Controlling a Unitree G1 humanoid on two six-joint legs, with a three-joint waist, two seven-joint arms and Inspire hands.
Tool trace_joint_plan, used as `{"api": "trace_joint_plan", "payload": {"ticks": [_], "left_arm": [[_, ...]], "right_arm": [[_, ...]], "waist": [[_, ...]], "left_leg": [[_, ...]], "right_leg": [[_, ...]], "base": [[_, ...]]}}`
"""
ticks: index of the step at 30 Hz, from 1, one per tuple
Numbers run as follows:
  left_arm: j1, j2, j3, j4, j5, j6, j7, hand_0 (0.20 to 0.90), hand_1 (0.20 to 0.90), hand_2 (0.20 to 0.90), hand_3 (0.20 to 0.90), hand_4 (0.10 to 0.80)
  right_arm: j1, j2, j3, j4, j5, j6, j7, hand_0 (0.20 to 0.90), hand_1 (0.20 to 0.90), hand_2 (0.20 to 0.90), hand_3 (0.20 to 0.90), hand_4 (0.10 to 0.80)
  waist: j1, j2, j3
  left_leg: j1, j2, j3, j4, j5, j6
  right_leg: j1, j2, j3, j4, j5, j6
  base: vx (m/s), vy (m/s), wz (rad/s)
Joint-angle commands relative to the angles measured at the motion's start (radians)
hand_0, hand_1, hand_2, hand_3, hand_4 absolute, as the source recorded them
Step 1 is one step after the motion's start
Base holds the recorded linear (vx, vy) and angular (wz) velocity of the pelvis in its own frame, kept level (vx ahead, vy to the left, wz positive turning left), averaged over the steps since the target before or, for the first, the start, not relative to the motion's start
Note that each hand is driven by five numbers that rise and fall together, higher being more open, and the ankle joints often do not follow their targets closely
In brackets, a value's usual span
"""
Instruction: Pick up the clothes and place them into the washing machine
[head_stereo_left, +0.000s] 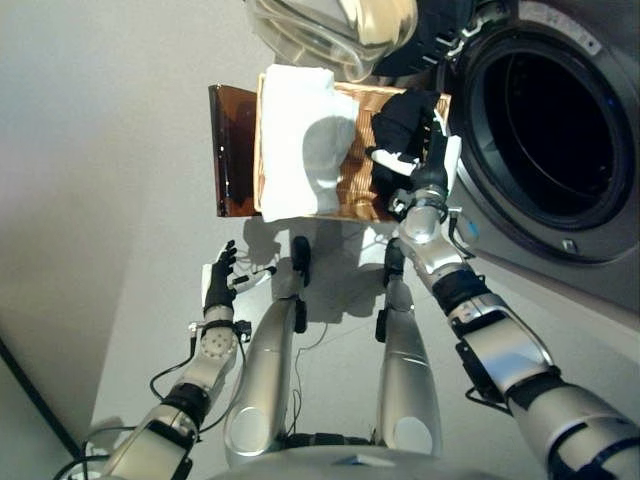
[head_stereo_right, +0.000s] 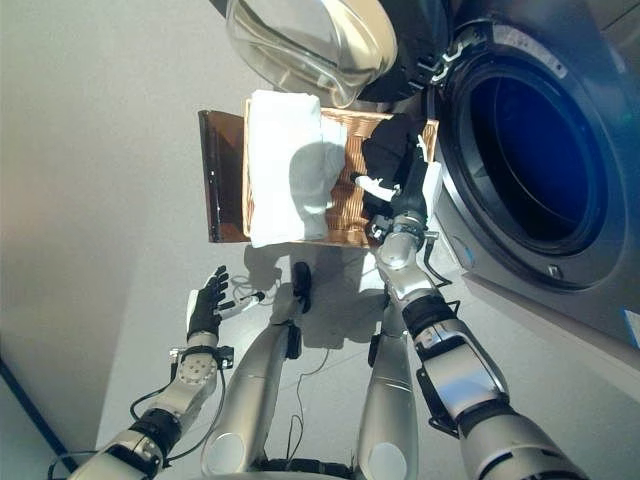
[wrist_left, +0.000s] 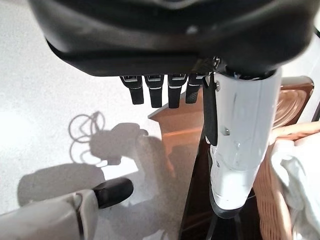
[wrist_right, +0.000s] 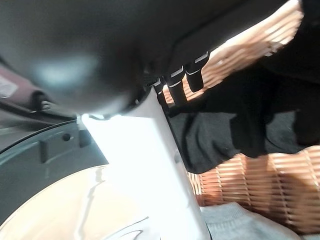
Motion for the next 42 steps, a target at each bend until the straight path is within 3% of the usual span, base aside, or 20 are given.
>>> {"api": "trace_joint_plan", "payload": {"ticks": [1, 21, 42], "left_arm": [[0.048, 0.066, 0.008, -0.083, -0.013, -0.046, 0.023, 0.9, 0.9, 0.9, 0.9, 0.8], [0.036, 0.074, -0.008, -0.118, -0.033, -0.048, 0.025, 0.9, 0.9, 0.9, 0.9, 0.8], [0.018, 0.089, -0.014, -0.161, -0.069, -0.053, 0.025, 0.9, 0.9, 0.9, 0.9, 0.8]], "right_arm": [[-0.054, -0.05, -0.016, -0.074, 0.022, -0.09, -0.014, 0.9, 0.9, 0.9, 0.9, 0.8], [-0.126, -0.016, -0.042, 0.012, 0.177, -0.124, -0.007, 0.9, 0.9, 0.9, 0.9, 0.8], [-0.241, -0.045, -0.015, 0.176, 0.282, -0.089, 0.057, 0.9, 0.9, 0.9, 0.9, 0.8]], "waist": [[0.022, 0.07, -0.036], [0.028, 0.116, -0.001], [0.05, 0.127, 0.006]], "left_leg": [[0.019, 0.026, 0.018, -0.118, 0.063, -0.098], [-0.005, 0.016, 0.029, -0.139, 0.077, -0.1], [-0.034, 0.015, 0.02, -0.155, 0.087, -0.101]], "right_leg": [[0.004, 0.024, 0.009, 0.103, -0.101, -0.043], [-0.04, 0.017, 0.015, 0.122, -0.099, -0.041], [-0.076, 0.018, 0.005, 0.143, -0.115, -0.043]], "base": [[0.0, 0.0, 0.0], [-0.001, 0.0, 0.0], [0.009, -0.002, 0.01]]}}
